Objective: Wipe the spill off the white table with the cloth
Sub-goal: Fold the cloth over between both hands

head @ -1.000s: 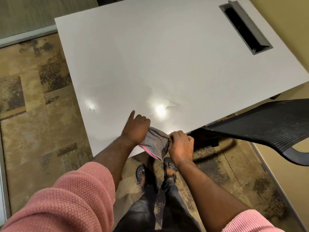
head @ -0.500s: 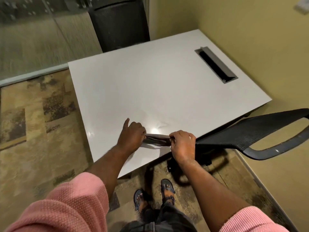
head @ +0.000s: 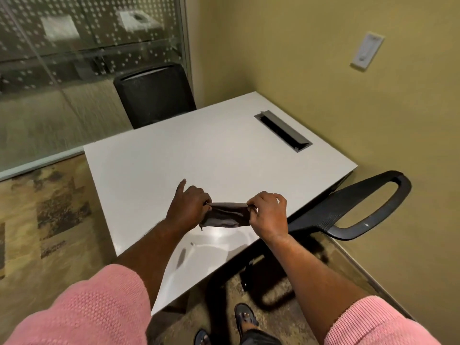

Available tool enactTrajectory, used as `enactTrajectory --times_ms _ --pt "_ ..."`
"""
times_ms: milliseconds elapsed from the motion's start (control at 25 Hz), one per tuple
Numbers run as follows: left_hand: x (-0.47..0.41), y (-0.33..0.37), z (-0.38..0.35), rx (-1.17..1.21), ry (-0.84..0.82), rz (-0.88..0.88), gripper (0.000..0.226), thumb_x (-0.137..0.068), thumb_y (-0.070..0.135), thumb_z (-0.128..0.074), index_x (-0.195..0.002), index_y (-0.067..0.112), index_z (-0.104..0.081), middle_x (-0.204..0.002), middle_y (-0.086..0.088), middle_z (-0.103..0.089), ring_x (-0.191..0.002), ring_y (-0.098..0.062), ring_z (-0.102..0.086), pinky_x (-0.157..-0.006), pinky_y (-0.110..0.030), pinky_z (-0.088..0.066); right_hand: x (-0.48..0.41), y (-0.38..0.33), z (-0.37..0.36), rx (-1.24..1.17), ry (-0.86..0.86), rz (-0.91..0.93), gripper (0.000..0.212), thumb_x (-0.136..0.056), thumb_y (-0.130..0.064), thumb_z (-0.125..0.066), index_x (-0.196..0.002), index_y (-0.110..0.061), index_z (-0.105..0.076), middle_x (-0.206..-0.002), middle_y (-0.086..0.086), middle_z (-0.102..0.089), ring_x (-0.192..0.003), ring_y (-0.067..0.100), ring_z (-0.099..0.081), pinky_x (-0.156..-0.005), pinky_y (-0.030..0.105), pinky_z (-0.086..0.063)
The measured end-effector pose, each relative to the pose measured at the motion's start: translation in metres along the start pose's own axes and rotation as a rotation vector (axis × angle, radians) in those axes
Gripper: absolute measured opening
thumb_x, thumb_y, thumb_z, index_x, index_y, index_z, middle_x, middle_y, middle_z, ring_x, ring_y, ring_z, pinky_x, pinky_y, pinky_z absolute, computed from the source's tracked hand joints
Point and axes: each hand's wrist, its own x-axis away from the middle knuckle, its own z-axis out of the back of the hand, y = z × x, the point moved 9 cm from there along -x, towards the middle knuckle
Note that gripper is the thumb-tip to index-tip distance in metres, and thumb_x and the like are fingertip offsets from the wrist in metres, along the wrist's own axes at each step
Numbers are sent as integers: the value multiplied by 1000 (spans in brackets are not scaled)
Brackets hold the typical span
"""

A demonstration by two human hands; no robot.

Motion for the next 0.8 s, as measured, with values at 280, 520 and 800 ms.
enactTrajectory --times_ms 280,520,800 --pt "-30 29 31 12 51 -80 19 -102 38 -58 -106 28 -74 -103 7 -69 -115 -16 -57 -129 -44 -4 -19 17 42 -16 76 -26 19 -88 -17 -62 -98 -27 -75 -98 -10 -66 -108 14 -58 -120 44 -18" --pt "-72 65 44 8 74 -146 19 -101 38 -59 -106 27 -74 -102 7 -69 -114 -17 -58 -129 -44 -5 -46 49 72 10 138 -40 17 -87 -16 -66 -97 -25 -77 -98 -9 -68 -108 16 -60 -119 44 -18" --pt "-160 122 38 -23 113 -205 18 -100 36 -62 -106 26 -75 -105 5 -70 -116 -20 -58 -127 -47 -9 -93 119 99 44 170 -53 16 -87 -16 -66 -93 -25 -78 -96 -8 -69 -107 17 -60 -118 44 -17"
